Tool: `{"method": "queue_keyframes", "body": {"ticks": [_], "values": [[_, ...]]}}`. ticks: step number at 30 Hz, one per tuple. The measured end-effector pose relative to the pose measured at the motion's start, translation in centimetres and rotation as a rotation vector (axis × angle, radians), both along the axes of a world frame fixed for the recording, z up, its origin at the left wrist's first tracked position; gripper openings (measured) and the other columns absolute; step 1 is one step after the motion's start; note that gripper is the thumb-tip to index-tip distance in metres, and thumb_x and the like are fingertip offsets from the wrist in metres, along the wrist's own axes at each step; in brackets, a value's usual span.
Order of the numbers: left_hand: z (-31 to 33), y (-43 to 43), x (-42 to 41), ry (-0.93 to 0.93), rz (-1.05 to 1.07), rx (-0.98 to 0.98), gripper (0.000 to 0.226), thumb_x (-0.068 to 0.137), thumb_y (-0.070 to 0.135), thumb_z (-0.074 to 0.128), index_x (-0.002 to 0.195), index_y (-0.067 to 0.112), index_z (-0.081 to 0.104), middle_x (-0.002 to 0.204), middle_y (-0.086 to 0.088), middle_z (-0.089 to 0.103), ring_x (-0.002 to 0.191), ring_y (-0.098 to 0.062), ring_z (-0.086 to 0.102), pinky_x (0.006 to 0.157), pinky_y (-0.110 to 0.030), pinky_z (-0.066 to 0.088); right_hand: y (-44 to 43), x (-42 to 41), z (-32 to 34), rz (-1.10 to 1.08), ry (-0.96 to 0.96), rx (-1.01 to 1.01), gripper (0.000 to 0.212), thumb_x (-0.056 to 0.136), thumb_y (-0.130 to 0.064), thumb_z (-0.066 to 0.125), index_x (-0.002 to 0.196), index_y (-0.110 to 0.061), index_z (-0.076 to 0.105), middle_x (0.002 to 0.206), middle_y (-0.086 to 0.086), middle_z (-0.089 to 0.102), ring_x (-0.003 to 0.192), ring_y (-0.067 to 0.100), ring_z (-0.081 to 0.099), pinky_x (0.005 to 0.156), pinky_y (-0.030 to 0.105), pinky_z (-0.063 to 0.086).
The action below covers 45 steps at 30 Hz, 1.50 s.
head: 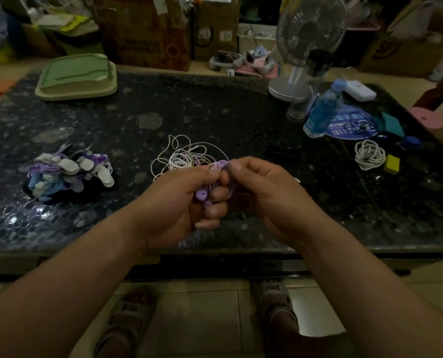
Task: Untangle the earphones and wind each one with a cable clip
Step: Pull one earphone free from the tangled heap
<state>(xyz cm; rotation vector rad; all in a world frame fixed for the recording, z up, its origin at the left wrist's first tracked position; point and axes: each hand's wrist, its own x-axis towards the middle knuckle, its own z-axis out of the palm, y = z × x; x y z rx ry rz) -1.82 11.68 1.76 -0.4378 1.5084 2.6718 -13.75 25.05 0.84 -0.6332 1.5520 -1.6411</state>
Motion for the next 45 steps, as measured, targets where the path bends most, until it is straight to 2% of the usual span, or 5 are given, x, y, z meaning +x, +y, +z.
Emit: {"method": "queue_keyframes", "body": {"ticks": [5,21,25,33,45], "values": [[-0.4,1.1,-0.2,-0.037,0.109,-0.15,0.022,0.109,0.019,0.041,0.096,0.009,0.056,0.07,-0.003,0.047,0.055,-0.016,0.044,0.042,-0.025,0.036,-1.0,0.0,-0.5,-0.041,0.065,0.1,0.022,0.106,-0.02,0.057,0.089,-0.01,0.068,0.079,0.01,0.07,0.08,0.029,0.062,0.082,0.043,0.05],[-2.6,1.2,-1.4,-0.169,0.17,-0.525,0.025,0.111,0.033,0.043,0.098,0.013,0.048,0.07,0.002,0.046,0.053,-0.008,0.04,0.042,-0.02,0.031,-1.4,1.1,-1.4,-0.146,0.39,0.322,0.016,0.105,-0.031,0.056,0.098,-0.022,0.067,0.093,-0.001,0.074,0.09,0.019,0.071,0.088,0.049,0.059],[-2.8,1.5,-2.4,-0.12,0.234,-0.355,0.024,0.112,0.024,0.04,0.091,0.015,0.044,0.067,0.003,0.042,0.048,-0.009,0.032,0.037,-0.018,0.025,-0.4,-1.6,-1.7,-0.163,0.389,0.352,0.02,0.103,-0.039,0.059,0.096,-0.023,0.069,0.092,0.0,0.074,0.088,0.02,0.07,0.089,0.053,0.059],[-2.8,0.6,-4.1,-0.1,0.301,-0.148,0.031,0.112,0.02,0.04,0.08,0.02,0.039,0.063,0.005,0.041,0.047,-0.008,0.029,0.036,-0.015,0.022,3.5,-7.3,-2.9,-0.11,0.919,1.009,0.021,0.1,-0.017,0.054,0.106,-0.023,0.074,0.109,0.003,0.071,0.095,0.023,0.065,0.078,0.034,0.051],[-2.1,0.3,-3.9,-0.089,0.24,-0.067,0.033,0.11,0.02,0.041,0.078,0.019,0.041,0.063,0.004,0.04,0.051,-0.01,0.029,0.036,-0.017,0.018,2.1,-7.2,-4.5,-0.018,1.107,1.156,0.039,0.101,-0.039,0.062,0.132,-0.017,0.053,0.13,0.011,0.056,0.115,0.03,0.06,0.087,0.041,0.05]]}}
